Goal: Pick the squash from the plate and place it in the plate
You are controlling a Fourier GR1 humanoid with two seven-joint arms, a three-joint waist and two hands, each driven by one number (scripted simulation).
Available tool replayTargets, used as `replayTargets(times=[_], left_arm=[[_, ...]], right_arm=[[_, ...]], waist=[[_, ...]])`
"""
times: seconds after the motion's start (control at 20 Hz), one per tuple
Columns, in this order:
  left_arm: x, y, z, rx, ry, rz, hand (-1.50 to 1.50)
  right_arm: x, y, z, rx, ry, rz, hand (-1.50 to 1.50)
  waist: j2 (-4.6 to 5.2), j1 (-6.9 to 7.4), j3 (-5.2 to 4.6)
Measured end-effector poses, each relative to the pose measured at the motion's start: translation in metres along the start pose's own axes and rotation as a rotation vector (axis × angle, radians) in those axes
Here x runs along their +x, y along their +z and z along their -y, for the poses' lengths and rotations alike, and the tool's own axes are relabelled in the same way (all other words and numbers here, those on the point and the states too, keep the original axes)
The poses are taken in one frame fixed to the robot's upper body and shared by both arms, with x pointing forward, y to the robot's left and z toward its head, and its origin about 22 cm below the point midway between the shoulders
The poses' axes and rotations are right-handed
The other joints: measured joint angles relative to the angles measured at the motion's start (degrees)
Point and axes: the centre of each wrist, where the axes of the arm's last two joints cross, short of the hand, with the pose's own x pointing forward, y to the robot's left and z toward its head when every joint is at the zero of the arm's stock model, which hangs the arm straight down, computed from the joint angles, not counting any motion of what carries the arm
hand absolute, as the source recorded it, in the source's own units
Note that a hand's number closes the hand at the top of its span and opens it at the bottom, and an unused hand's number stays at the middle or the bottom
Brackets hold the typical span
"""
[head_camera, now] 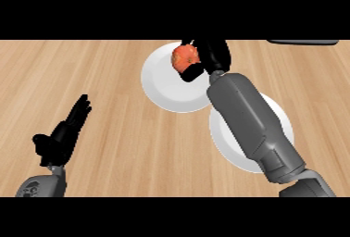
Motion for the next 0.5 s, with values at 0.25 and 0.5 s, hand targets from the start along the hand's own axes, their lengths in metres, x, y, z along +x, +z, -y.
replayTargets(times=[0.25, 0.5], left_arm=[[0.001, -0.004, 0.004, -0.013, 0.002, 0.008, 0.0], [0.004, -0.005, 0.005, -0.033, -0.005, 0.018, 0.0]], right_arm=[[-0.006, -0.004, -0.013, -0.047, -0.07, -0.111, -1.5], [-0.012, -0.006, -0.021, -0.048, -0.128, -0.204, -1.5]], waist=[[0.28, 0.9, 0.0], [0.45, 1.63, 0.01]])
